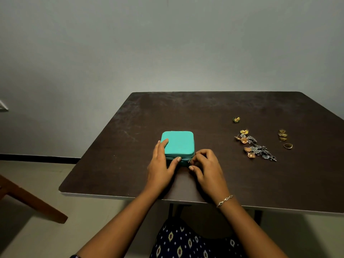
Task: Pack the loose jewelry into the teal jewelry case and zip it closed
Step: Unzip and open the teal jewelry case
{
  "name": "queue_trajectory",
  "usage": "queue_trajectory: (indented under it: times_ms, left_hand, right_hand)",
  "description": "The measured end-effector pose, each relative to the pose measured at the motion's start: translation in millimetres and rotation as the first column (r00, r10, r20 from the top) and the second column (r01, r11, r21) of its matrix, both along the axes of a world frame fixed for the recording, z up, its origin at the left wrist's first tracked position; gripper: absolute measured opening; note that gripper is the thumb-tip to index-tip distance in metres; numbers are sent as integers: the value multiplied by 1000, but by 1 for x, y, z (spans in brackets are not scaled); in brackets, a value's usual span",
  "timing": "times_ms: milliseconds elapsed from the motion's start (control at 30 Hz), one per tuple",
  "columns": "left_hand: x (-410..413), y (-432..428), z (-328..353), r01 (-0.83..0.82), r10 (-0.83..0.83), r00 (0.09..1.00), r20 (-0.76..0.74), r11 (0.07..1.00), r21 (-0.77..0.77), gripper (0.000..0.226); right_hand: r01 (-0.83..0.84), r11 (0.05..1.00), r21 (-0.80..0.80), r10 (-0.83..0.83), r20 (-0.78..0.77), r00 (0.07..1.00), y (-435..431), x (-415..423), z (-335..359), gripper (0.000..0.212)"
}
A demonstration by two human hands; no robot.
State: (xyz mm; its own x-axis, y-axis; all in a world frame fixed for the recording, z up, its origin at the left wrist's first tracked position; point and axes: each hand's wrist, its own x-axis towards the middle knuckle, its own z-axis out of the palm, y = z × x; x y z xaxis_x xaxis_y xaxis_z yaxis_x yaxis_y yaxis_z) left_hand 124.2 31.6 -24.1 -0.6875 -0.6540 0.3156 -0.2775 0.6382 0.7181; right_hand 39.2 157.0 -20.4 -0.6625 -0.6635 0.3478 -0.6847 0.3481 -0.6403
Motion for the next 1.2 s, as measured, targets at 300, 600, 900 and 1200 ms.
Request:
queue_trajectory:
  times_ms: [300,600,900,1200]
  left_hand:
    - [9,10,3,-243,158,958,-238,889,-388,37]
    - [5,31,12,-155,244,964,110,844,-514,42]
    - [-8,46,18,-141,258,930,261,908,-396,42]
    - [3,37,18,-86,232,941,245,867,-490,31]
  right_hand:
    - [160,921,-354,17,448,894,-3,-28,12,13]
    - [14,925,-379,211,545,812,-42,-39,3,46]
    - [-10,936,-352,188,474,860,-38,-38,2,50]
    - [-23,938,-346,194,467,863,-38,-42,-3,52]
